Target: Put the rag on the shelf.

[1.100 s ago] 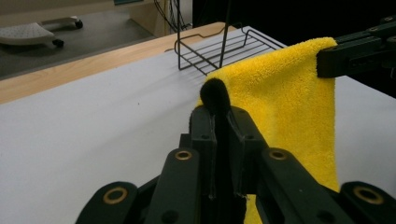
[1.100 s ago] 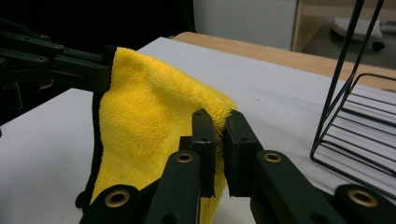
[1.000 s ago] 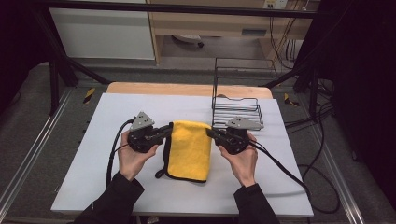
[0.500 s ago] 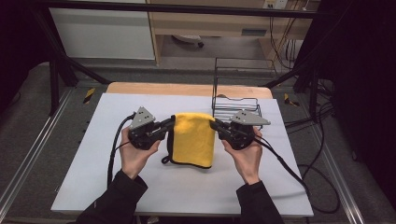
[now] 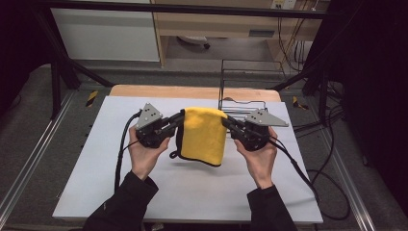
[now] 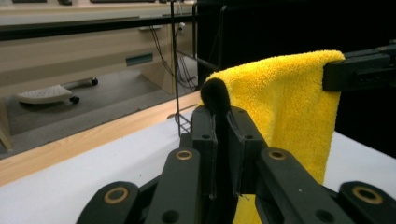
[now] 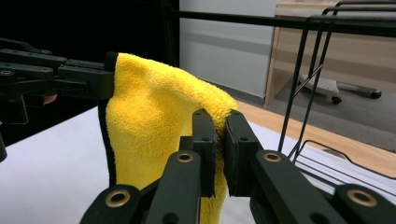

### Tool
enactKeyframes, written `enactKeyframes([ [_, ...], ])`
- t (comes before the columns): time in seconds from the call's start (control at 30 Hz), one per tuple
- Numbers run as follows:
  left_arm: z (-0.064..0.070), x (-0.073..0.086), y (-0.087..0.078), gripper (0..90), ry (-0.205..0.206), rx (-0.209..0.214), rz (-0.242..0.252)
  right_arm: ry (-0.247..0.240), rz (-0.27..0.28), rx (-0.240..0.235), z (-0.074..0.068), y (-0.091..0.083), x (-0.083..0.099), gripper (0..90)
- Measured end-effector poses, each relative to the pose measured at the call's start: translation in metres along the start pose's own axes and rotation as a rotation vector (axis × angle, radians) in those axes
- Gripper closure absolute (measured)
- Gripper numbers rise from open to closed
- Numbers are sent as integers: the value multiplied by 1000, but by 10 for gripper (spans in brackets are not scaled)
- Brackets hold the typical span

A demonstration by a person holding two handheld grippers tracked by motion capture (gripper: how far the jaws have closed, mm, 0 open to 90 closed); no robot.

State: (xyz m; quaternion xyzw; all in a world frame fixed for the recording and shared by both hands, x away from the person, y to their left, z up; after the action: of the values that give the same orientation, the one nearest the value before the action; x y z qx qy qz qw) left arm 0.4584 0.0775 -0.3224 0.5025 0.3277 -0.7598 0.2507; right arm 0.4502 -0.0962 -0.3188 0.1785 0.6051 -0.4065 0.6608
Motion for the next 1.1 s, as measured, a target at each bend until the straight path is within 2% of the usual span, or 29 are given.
enactKeyframes([
  [0.5,23,-27,12,820,1,40,96,-4,72,71,22,-20,-21,844],
  [1.1,44,-61,28,820,1,88,168,-15,170,157,50,-40,-46,844],
])
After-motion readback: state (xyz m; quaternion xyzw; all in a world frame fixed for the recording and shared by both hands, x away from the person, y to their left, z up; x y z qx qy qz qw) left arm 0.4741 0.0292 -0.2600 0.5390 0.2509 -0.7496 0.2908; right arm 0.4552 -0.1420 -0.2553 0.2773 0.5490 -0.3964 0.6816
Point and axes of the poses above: each handheld gripper's, and its own axes: y roughly forward along the jaws, x roughly out of its underside, z roughly to its right, the point moved 9 cm from there along y, roughly forward along the jaws, and after that the axes turned 15 degrees about -y, right-handed, at the moved point
